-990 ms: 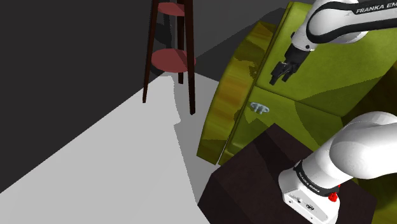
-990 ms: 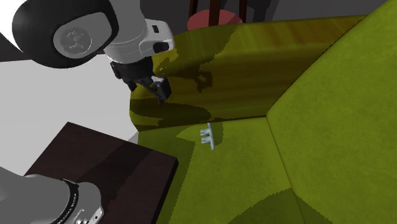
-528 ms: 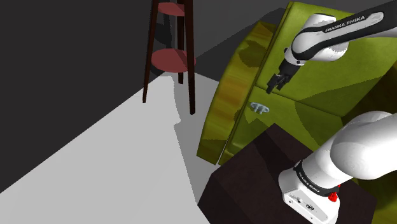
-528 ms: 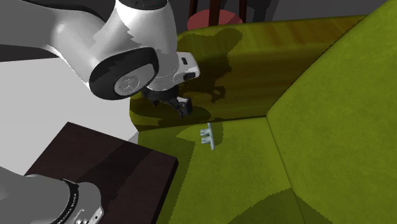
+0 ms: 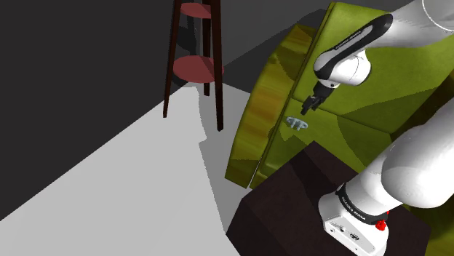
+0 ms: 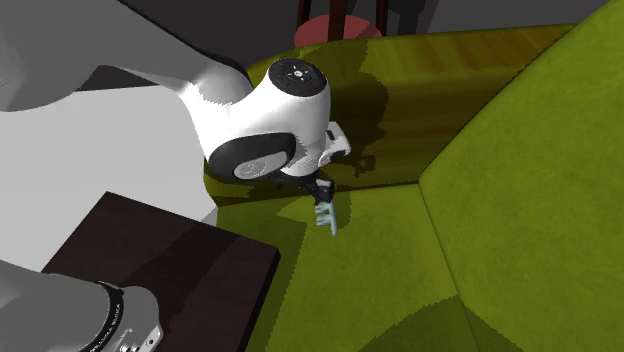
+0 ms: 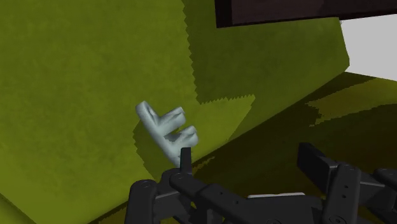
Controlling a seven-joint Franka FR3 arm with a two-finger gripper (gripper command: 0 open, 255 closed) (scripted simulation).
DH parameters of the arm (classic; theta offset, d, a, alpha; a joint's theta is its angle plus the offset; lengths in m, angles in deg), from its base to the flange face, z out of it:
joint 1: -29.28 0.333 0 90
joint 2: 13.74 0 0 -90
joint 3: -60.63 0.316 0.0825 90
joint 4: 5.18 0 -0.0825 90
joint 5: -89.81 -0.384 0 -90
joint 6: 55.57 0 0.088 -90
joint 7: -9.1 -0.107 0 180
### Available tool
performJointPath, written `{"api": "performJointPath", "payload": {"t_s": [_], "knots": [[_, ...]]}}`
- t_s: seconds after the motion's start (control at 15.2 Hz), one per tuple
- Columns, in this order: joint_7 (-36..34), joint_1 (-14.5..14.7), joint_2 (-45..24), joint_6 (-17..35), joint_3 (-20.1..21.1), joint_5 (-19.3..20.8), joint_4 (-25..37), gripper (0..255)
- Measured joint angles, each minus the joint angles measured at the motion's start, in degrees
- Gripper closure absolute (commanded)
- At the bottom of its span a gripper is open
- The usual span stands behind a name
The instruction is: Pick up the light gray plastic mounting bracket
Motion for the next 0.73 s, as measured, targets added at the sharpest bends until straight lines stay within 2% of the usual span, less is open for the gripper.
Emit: {"api": "performJointPath", "payload": {"t_s": [0.13, 0.33, 0.59, 0.73], "knots": [[7.7, -0.9, -6.5, 1.7, 0.9, -8.4, 2.6, 0], [17.9, -5.6, -15.4, 3.3, 5.0, -19.0, 7.1, 0], [26.2, -12.1, -24.6, 4.1, 10.6, -27.1, 13.5, 0], [27.7, -13.5, -26.8, 4.8, 12.3, -29.0, 14.8, 0]]}}
